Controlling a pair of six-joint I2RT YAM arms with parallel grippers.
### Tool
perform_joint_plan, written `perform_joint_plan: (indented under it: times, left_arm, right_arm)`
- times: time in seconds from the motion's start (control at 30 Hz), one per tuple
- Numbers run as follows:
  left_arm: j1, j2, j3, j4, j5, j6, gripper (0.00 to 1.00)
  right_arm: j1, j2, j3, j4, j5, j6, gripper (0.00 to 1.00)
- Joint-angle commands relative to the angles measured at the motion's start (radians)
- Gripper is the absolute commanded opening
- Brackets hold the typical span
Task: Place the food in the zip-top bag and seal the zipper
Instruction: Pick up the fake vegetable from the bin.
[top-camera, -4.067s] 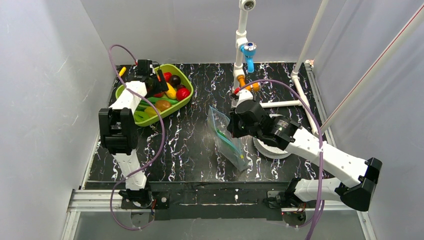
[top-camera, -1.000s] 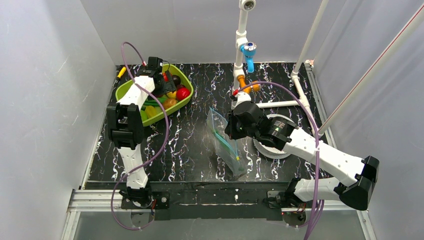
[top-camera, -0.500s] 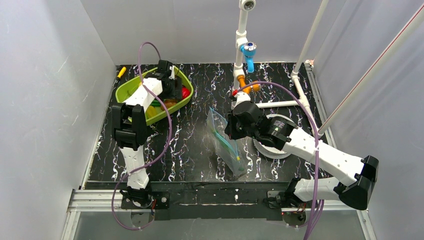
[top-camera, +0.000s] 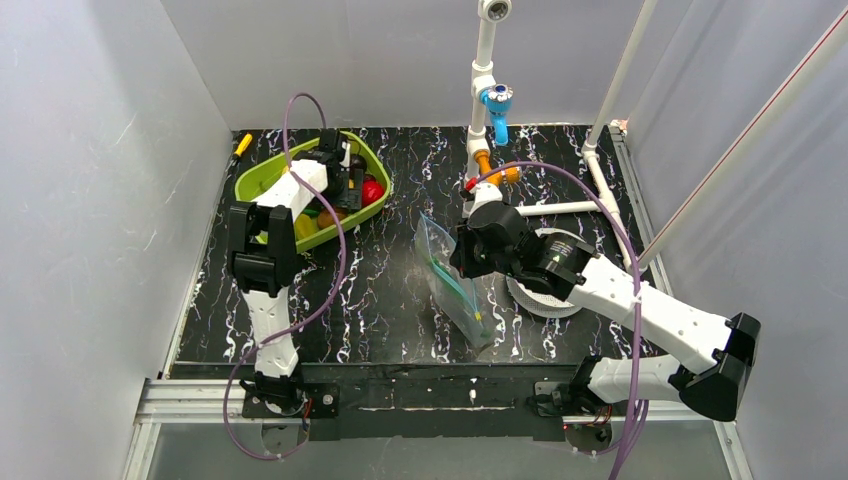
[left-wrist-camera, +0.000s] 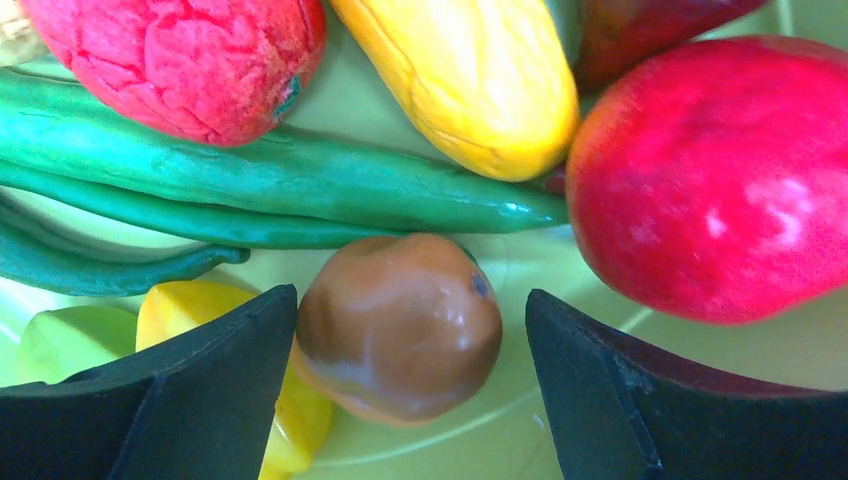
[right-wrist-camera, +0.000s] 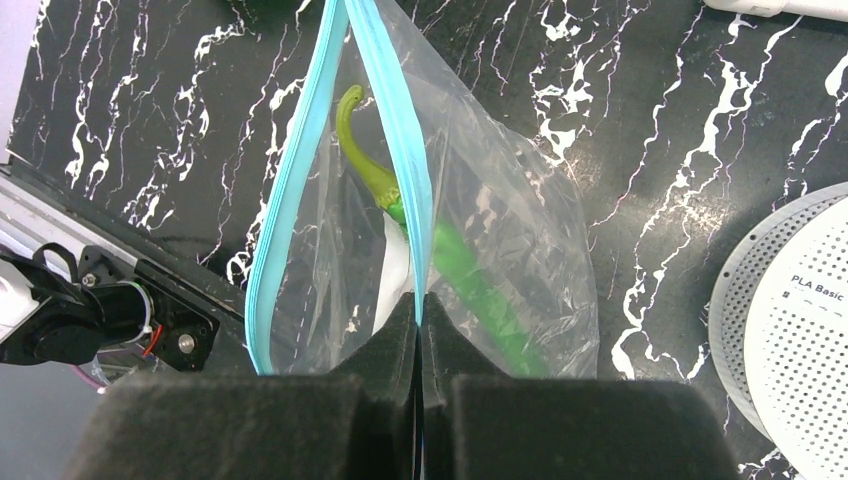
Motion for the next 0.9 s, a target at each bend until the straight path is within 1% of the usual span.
perform_joint_plan:
  times: [0.0,0.13,0.2,0.23,0.3,0.47,0.6,0.67,0.7,0.8,0.87]
  left_arm:
    - [-0.005,0.036,0.031,-0.083,0.001,0.014,0.83]
    - [-0.004,0.074,0.054,-0.104,0.070,-0.001,0.88]
    - [-0.003,0.093,0.078,-0.124,0.073,-0.008,0.83]
    - [-0.003,0.096,0.081,-0.125,0.070,-0.009,0.79]
    - [-0.004,0.094,0.086,-0.126,0.059,-0.007,0.68]
    - [-0.004,0.044,0.085,-0.121,0.042,-0.008,0.47]
    - [-0.004,-0.021,0.081,-0.106,0.018,-0.006,0.33]
    - [-0.003,-0.071,0.049,-0.052,-0.003,-0.012,0.28]
    - [-0.004,-0.113,0.018,-0.012,-0.015,-0.011,0.23]
    - [-0.004,-0.213,-0.024,0.046,-0.070,-0.018,0.02]
    - [-0.003,-0.289,-0.053,0.084,-0.074,-0.018,0.00]
  right_arm:
    - [-0.004,0.006,0.047,0.027,0.007,-0.006,0.01]
    - [-0.004,0.018,0.038,0.027,-0.004,0.002,0.01]
    - [-0.004,0.020,0.036,0.024,-0.003,0.003,0.01]
    - [-0.004,0.018,0.036,0.024,-0.003,0.004,0.01]
    - [-0.004,0.015,0.038,0.021,0.001,0.003,0.01]
    - [-0.004,0.024,0.043,0.026,-0.005,0.004,0.01]
    - [-0.004,0.043,0.049,0.031,-0.014,0.004,0.01]
    - [-0.004,0.048,0.050,0.032,-0.019,0.004,0.01]
    - [-0.004,0.050,0.049,0.034,-0.020,0.003,0.01]
    - [-0.003,0.050,0.039,0.043,-0.021,-0.007,0.01]
    - [-0.004,0.052,0.033,0.058,-0.025,-0.015,0.01]
